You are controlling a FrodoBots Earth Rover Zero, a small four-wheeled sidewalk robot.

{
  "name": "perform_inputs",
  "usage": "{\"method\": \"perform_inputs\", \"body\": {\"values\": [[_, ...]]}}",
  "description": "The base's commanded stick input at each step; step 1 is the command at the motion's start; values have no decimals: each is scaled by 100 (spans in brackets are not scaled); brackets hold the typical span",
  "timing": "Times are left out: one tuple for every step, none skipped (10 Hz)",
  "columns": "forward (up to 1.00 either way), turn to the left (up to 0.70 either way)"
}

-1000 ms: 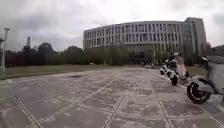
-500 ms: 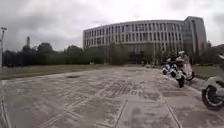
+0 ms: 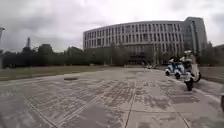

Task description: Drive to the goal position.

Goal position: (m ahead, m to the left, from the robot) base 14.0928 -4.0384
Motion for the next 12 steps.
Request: {"method": "perform_inputs", "body": {"values": [[70, 1], [70, 1], [70, 1], [70, 1], [70, 1], [70, 1], [70, 1], [70, 1], [70, 1], [70, 1], [70, 1], [70, 1]]}}
